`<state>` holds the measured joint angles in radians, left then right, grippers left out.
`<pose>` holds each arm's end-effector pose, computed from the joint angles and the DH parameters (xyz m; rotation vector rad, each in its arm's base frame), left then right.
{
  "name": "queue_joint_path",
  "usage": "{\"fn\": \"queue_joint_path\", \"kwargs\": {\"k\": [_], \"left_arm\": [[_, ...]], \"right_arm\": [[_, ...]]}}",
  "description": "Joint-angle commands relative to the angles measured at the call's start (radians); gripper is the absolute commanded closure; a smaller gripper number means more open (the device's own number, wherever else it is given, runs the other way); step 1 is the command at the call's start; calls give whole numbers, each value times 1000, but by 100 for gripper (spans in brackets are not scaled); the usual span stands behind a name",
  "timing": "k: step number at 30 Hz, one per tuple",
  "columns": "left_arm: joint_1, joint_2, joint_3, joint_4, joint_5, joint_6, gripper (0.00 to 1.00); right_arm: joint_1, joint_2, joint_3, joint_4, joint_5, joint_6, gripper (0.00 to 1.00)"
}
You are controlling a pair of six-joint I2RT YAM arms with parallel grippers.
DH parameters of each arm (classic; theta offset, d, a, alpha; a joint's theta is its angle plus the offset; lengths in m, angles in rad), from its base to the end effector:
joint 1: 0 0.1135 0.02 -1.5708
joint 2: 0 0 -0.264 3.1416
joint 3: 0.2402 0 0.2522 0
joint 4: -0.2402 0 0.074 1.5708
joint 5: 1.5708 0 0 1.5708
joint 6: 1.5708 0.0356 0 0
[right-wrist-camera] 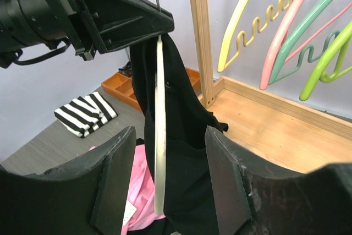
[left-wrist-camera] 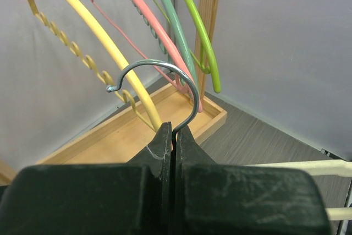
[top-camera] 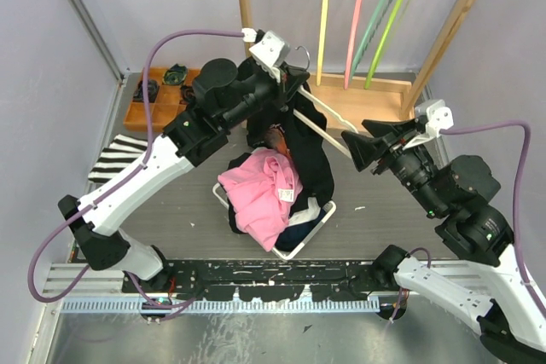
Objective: Remove the t-shirt from the hanger
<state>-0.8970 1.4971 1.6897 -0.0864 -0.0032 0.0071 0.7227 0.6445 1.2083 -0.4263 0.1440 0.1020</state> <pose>0.2113 -0.2644 0.4942 0.6554 1.3558 -0.7187 0.0725 0.0571 0.4687 -0.3296 1.4222 0.5732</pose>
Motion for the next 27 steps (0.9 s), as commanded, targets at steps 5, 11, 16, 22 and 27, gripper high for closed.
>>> {"fn": "queue_joint_path", "kwargs": {"k": [5,11,16,22,27], "left_arm": [[-25,13,81,5,22,25,100],[-32,13,78,-7,22,31,100],[-34,16,80,-12,24,33,100],[-40,26,103,-28,28,38,100],[-48,39,129,-44,32,46,100]], "right_arm": [[1,48,38,50,11,-18,45],[1,44,29,60,25,-18,62],[1,43,23,60,25,-15,73],[0,52,22,41,15,-7,74],[1,67,26,23,6,-2,73]]}}
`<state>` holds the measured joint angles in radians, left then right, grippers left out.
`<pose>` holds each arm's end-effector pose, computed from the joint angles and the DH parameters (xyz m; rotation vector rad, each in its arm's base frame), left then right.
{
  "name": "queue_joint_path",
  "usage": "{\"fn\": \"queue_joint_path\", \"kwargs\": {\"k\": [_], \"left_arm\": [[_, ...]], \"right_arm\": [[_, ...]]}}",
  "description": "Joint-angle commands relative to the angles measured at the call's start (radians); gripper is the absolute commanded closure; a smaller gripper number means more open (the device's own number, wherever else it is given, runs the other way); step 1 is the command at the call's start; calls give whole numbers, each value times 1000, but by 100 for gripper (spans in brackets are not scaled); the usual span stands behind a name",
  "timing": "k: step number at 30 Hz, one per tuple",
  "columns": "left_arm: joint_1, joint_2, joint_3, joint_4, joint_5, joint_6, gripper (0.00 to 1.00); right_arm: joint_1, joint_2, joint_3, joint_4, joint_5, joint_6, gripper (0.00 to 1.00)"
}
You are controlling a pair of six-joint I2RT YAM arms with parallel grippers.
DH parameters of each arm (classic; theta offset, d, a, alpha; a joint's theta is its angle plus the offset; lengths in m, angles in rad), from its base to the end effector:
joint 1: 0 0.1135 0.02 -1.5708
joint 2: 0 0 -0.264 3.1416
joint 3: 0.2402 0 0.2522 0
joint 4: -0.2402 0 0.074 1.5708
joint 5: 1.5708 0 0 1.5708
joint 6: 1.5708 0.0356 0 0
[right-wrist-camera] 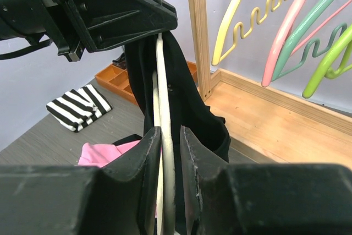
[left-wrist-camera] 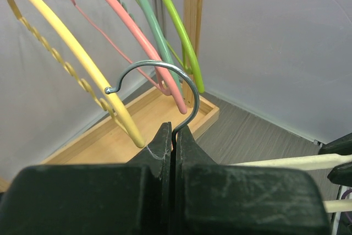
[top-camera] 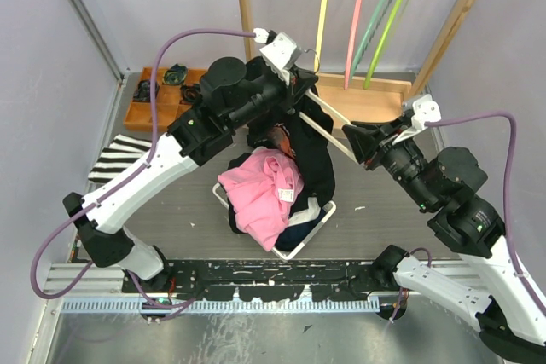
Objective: Remove the t-shirt from the hanger
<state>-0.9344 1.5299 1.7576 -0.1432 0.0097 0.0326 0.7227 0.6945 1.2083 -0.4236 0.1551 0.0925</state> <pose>0.2039 -0.2765 0.5003 0.7185 1.3510 -0.7324 0.0859 0.0684 0.4649 -0.3436 1.4657 0.5438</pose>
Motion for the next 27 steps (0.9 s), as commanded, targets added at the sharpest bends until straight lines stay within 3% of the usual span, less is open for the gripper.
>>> {"fn": "queue_joint_path", "kwargs": {"k": [1,7,12,13,16,20,27], "left_arm": [[-12,8,65,10,20,22,100],[-16,9,68,5,17,30,100],[-16,6,65,9,-7,32,99],[-16,7,67,9,-14,32,95],[-15,4,71,13,-37,34,66],[-16,-12,61,17,-68,57,40],[-16,-134,-74,62,-98,84,32]], "right_arm": [[1,20,26,18,-5,8,73],[0,9,26,22,-5,12,97],[1,-14,1,42,1,19,99],[1,-21,-5,49,6,22,99],[1,-46,-26,76,20,33,99],[1,-84,-53,111,37,41,99],[1,-132,-103,143,47,55,99]]}}
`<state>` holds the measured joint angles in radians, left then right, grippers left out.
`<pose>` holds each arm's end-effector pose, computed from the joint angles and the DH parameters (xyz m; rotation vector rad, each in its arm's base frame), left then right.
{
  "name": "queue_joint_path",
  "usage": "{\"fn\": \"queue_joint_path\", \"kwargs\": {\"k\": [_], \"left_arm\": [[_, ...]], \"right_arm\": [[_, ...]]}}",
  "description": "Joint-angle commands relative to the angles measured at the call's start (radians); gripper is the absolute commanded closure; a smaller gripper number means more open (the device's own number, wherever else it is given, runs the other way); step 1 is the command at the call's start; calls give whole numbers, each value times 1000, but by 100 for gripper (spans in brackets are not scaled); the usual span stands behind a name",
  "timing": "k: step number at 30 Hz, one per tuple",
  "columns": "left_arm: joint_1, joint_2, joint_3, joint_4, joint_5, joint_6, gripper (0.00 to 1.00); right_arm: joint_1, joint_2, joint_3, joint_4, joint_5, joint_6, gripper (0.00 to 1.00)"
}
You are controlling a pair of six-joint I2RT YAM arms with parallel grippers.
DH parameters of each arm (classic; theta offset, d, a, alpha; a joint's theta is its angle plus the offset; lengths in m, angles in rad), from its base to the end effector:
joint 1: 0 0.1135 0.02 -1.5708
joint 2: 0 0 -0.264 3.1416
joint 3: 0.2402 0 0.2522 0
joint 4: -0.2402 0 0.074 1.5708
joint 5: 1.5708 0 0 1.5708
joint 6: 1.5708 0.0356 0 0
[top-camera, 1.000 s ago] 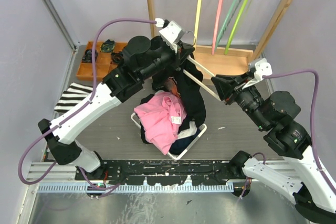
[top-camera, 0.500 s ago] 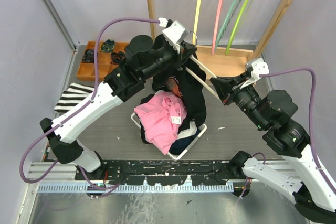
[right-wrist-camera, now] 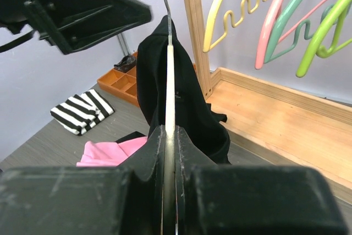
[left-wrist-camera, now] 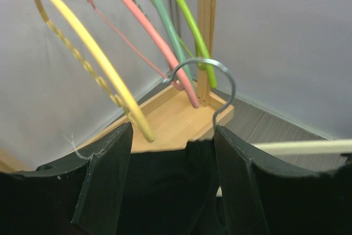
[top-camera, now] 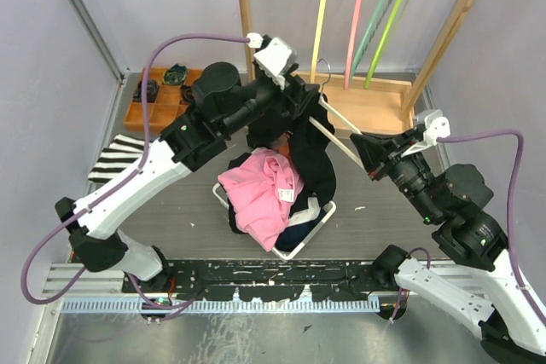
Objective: Remove the t-shirt from the hanger
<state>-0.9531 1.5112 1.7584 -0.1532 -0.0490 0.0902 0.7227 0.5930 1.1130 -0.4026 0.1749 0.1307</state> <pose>0.1961 -0.2731 0.5054 0.7180 1.3308 -0.6609 0.0732 0.0563 0.4476 -0.2908 1.4516 0.5683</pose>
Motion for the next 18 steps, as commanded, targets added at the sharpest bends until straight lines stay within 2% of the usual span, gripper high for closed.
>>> {"fn": "queue_joint_path", "kwargs": {"k": [1,6,11,18], "left_arm": [[2,-137,-106,80,-40,25,31],[3,-232,-226,122,-55,29,30],[2,-233,-256,79,-15,4,29],[2,-259,-370,136,49,-54,30]], "right_arm": [[1,-38,-16,122,27,17,99],[1,-90,-72,117,35,18,99],[1,-144,-127,111,35,23,99],[1,-172,-131,130,10,37,99]]}}
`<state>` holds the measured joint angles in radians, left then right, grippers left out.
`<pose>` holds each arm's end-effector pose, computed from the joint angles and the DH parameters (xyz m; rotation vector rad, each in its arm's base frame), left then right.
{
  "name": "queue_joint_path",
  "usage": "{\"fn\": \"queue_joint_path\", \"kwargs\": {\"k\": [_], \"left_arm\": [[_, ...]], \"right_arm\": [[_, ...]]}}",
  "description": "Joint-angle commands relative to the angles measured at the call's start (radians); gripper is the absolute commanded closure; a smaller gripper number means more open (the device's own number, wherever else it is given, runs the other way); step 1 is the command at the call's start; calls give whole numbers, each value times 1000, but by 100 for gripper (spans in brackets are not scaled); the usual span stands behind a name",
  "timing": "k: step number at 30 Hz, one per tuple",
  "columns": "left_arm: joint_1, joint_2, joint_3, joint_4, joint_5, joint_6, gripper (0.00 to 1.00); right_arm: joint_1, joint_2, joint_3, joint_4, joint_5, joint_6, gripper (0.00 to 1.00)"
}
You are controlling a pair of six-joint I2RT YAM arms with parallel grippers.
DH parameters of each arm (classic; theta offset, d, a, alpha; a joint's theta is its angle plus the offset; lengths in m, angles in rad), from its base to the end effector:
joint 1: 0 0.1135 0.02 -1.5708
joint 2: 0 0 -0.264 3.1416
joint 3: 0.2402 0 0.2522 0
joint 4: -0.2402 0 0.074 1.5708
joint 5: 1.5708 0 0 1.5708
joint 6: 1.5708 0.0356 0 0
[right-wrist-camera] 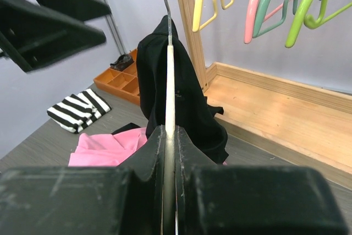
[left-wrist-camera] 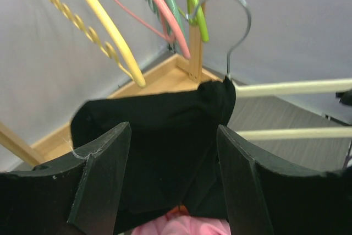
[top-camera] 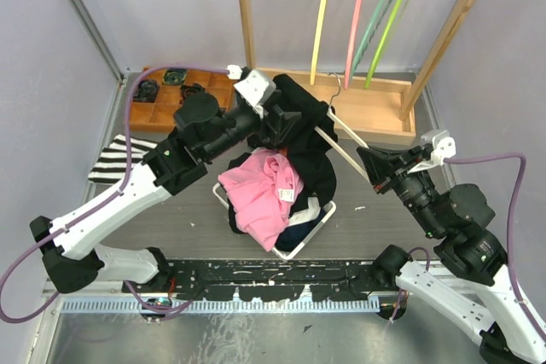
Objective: Remove the t-shirt from the hanger
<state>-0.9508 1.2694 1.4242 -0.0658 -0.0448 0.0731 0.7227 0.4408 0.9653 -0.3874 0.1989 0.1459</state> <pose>0.1660 -0.2298 0.4724 0.7114 1.3419 -0.6745 0.0580 0.0417 0.4156 -0.2536 1.4391 0.5695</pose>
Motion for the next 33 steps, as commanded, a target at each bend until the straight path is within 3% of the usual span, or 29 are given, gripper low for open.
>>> {"fn": "queue_joint_path", "kwargs": {"k": [1,16,20,22,26,30,33], "left_arm": [[0,-12,-39,52,52,-39,30],[-49,83,-11,66,102,-29,31],[-54,104,6,67,86,-19,36],[-57,115,17,67,79,-14,45],[-56,136,30,86,74,-13,75],[-60,159,51,81,50,-16,100],[-61,154,41,106,-6,-21,100]], "right_arm": [[1,-21,17,119,-21,23,99],[1,5,43,117,-38,19,99],[0,9,49,114,-44,20,99],[1,7,52,113,-45,20,99],[1,0,54,111,-46,23,99],[0,-4,59,103,-46,22,99],[1,-16,58,93,-40,23,99]]}}
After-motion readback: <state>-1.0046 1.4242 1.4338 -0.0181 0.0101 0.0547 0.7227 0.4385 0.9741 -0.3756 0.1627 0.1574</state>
